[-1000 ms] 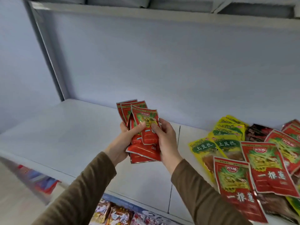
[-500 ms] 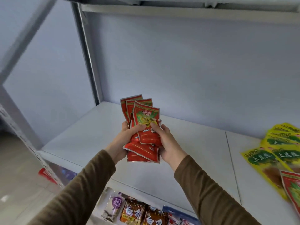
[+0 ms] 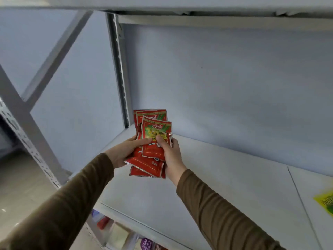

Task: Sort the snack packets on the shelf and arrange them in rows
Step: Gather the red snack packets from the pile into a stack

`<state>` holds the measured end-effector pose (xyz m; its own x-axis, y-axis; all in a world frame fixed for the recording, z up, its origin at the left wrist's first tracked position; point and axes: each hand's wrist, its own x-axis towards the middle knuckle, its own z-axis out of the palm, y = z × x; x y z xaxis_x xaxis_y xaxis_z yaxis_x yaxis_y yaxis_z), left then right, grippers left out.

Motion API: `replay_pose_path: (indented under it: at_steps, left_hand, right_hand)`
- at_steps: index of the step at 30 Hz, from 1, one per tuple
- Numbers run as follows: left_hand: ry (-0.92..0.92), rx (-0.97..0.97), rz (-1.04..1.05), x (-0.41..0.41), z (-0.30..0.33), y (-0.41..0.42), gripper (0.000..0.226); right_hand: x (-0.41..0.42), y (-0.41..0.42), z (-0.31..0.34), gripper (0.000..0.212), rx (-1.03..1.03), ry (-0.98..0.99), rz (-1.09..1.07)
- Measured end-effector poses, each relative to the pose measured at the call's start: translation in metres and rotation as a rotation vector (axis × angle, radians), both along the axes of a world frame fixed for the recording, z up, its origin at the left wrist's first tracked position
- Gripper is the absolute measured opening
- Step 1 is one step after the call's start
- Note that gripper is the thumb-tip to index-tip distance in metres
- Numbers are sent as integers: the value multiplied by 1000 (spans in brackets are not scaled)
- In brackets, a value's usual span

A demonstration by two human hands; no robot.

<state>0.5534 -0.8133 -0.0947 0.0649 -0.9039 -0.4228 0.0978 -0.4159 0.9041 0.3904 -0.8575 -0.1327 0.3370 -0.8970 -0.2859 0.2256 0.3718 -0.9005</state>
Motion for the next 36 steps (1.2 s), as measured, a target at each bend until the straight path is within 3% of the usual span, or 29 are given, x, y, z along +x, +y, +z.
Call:
replay_pose_path:
  at_steps: [6,12,18,22,25,29,33,36]
  left_hand:
    - [-140,28,-22,73,-1,-32,59]
    - [-253,22,53,109,-14,-63,40]
    - [-188,-82,105,116,-29,-74,68]
    - [-192,-76,-5,123,-36,-70,91]
    - [-97,-25,-72,131,-37,-70,108]
    - [-43,-15,-77,132,-35,-72,90]
    - [-36,-63,-28,130,-39,-66,100]
    - [-50,-73,10,129,-44,-57,101]
  right_hand:
    - [76,-14,-7,65,-89,84,-179]
    - [136,-27,-17,67,-72,150,-322]
    - [150,-38,-23,54,-177,467,-284]
    - [136,-36,-20,64,-160,230,-152]
    - [122,-36,-21,70,-184,189,-50]
    - [118,-29,-24,84,-253,224,25]
    - [118,-19,-33,101,-260,226,39]
    - [118,-14,-34,68,-235,156,-31]
